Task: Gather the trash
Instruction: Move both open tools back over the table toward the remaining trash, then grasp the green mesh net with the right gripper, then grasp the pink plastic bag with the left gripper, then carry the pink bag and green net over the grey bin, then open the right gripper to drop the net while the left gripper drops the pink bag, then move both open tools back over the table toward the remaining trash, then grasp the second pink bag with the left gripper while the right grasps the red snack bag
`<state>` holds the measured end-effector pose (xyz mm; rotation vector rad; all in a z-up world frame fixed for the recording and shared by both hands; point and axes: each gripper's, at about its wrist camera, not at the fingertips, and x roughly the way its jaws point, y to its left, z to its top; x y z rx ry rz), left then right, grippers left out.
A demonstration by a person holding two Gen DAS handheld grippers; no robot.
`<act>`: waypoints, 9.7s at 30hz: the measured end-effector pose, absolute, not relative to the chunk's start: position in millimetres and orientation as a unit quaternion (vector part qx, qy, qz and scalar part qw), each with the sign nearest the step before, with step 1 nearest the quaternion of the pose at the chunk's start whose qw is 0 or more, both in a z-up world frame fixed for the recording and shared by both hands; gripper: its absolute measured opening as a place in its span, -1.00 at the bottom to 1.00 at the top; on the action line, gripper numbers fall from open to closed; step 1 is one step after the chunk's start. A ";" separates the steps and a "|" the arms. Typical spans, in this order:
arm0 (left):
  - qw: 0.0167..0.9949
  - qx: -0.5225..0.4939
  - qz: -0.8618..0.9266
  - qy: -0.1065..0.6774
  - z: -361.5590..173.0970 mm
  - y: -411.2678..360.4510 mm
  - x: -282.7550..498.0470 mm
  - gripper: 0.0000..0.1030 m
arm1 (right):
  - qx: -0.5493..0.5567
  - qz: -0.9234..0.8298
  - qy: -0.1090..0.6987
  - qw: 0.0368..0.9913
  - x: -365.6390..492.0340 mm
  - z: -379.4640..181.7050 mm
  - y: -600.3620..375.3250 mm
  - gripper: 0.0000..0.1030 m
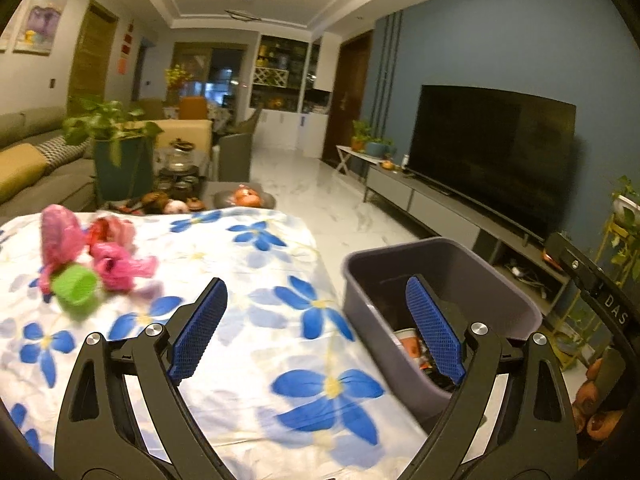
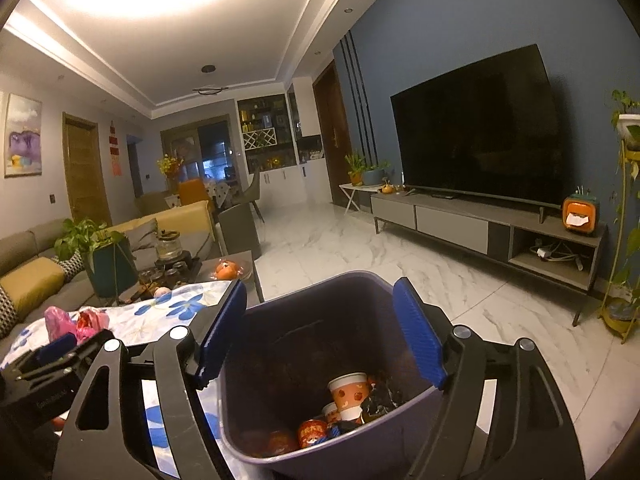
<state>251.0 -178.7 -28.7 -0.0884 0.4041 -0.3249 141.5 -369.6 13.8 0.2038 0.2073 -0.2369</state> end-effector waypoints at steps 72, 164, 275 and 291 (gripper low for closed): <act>0.971 -0.137 0.116 0.158 -62.4 164.5 243.6 0.74 | 0.018 0.172 0.314 0.934 331.1 -75.7 1.3 -0.83; 0.960 -0.025 -0.210 0.184 13.9 -143.6 257.1 -0.99 | 0.115 -0.069 0.114 0.984 166.4 36.1 -312.9 -0.89; 0.930 -0.097 -0.072 0.347 -106.8 25.5 411.3 -0.43 | 0.062 -0.041 0.174 0.982 317.5 -5.5 -159.3 0.57; 0.955 -0.077 -0.077 0.276 -72.5 56.5 350.3 -0.91 | 0.055 0.000 0.190 0.980 326.3 -10.6 -123.2 0.57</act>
